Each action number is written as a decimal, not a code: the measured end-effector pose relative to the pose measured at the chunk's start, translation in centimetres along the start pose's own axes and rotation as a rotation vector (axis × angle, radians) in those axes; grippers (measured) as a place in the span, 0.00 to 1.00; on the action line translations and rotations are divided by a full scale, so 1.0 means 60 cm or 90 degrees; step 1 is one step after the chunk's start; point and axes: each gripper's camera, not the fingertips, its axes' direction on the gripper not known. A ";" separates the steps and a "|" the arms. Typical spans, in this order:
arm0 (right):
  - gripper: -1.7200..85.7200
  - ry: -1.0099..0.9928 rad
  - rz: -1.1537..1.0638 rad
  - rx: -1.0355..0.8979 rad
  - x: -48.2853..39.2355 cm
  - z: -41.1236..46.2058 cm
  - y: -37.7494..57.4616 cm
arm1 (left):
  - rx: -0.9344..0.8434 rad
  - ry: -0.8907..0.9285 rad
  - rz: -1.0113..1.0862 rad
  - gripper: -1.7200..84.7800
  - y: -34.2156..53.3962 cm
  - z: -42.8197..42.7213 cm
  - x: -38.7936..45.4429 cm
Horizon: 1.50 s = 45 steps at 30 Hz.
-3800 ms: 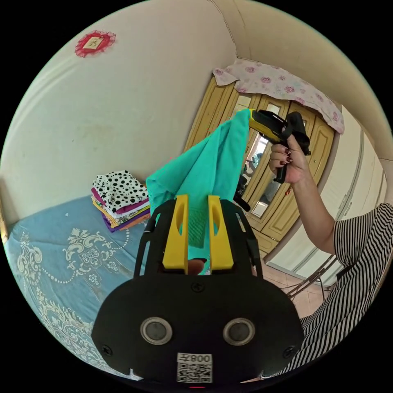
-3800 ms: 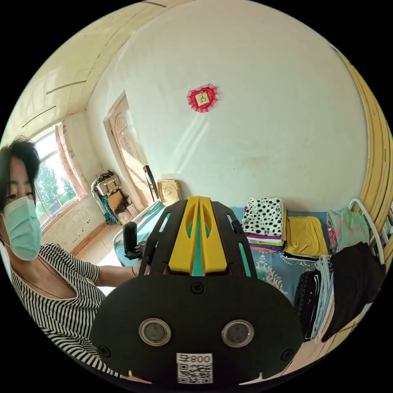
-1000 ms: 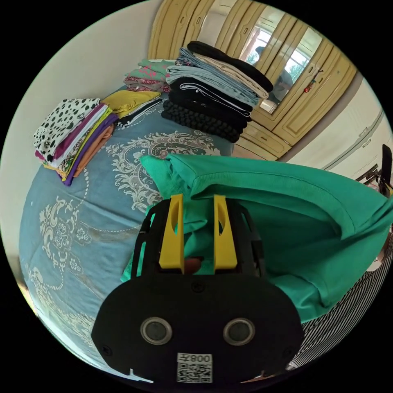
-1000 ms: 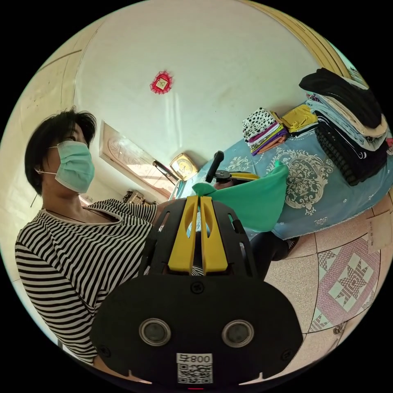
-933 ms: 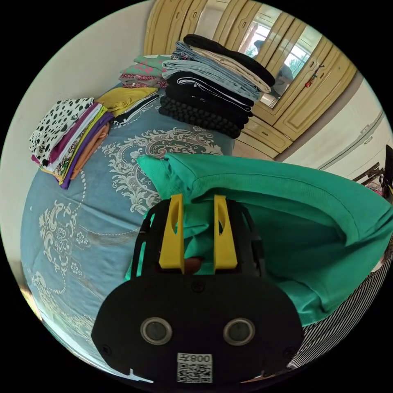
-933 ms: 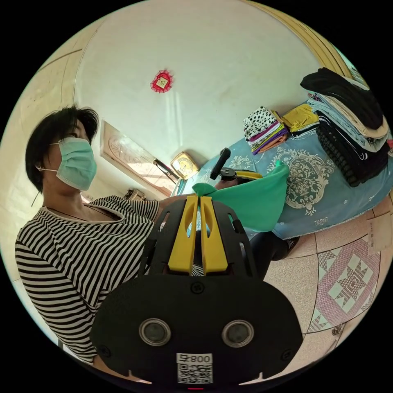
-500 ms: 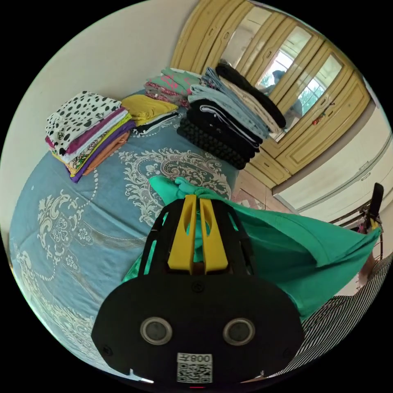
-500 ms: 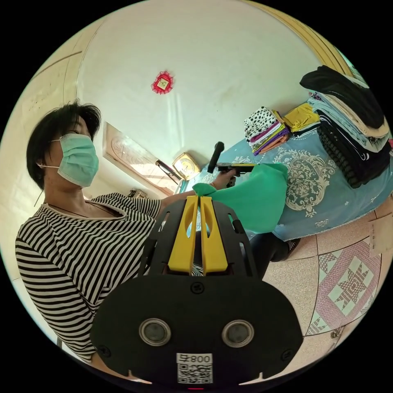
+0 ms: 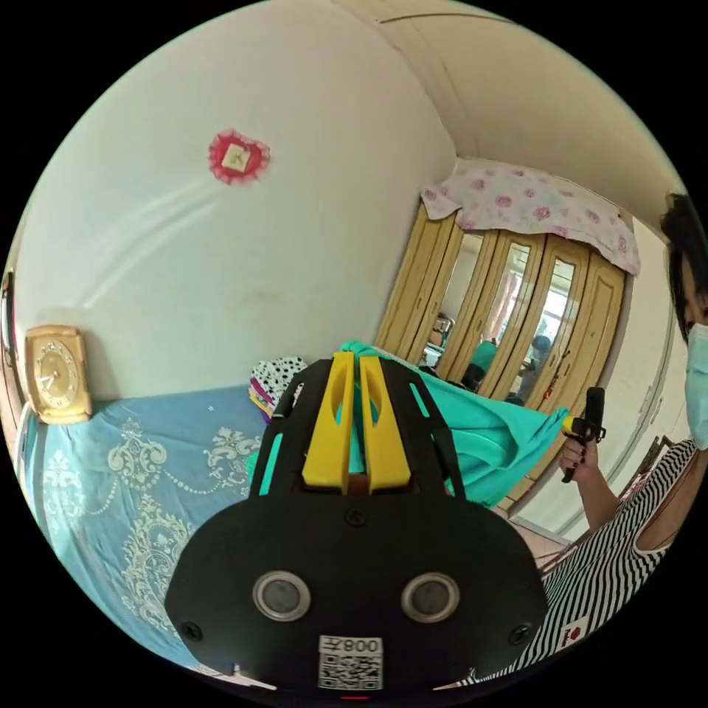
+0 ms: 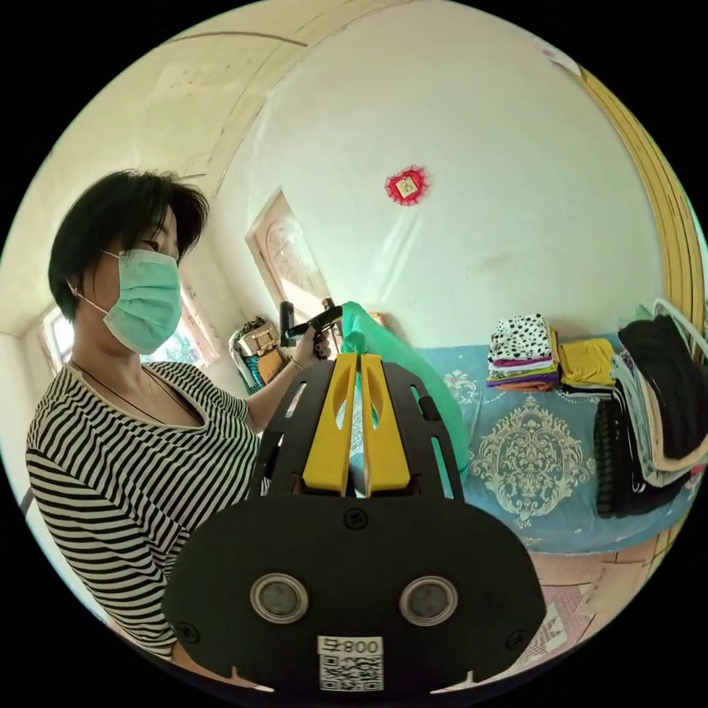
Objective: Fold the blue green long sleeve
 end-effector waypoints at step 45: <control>0.02 -0.134 -0.369 0.106 -0.299 0.288 -0.143 | 0.252 -0.355 0.245 0.03 -0.572 -0.675 0.492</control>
